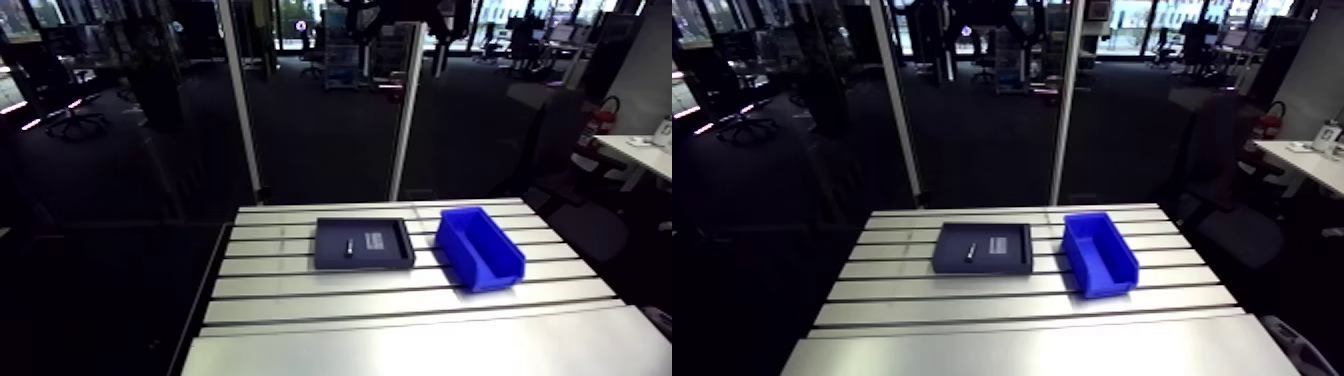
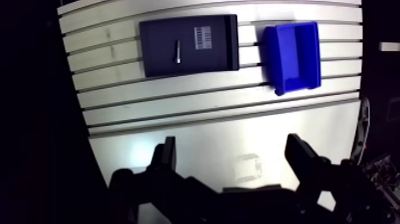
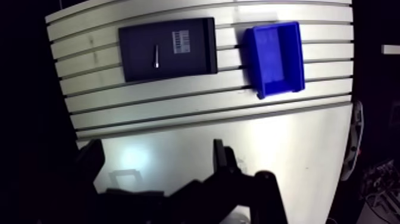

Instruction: Pick up the M10 bolt from the tray and put it into the blue bin.

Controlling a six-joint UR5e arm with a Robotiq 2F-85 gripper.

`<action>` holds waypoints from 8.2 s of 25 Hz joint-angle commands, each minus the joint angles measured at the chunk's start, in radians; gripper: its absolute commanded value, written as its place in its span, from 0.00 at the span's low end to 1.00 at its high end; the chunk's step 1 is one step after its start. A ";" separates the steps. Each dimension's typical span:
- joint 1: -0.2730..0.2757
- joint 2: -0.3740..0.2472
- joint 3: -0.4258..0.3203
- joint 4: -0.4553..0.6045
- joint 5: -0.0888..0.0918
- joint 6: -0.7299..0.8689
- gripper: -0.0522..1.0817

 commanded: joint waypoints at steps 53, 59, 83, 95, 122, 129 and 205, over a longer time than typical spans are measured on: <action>0.046 0.225 0.355 -0.541 0.018 0.085 0.07; 0.047 0.257 0.358 -0.573 0.018 0.085 0.07; 0.072 0.314 0.386 -0.633 0.020 0.086 0.16; 0.074 0.340 0.407 -0.665 0.018 0.086 0.34; 0.074 0.358 0.416 -0.672 0.017 0.086 0.47; 0.072 0.360 0.416 -0.672 0.018 0.085 0.47; 0.067 0.358 0.413 -0.708 0.012 0.076 0.83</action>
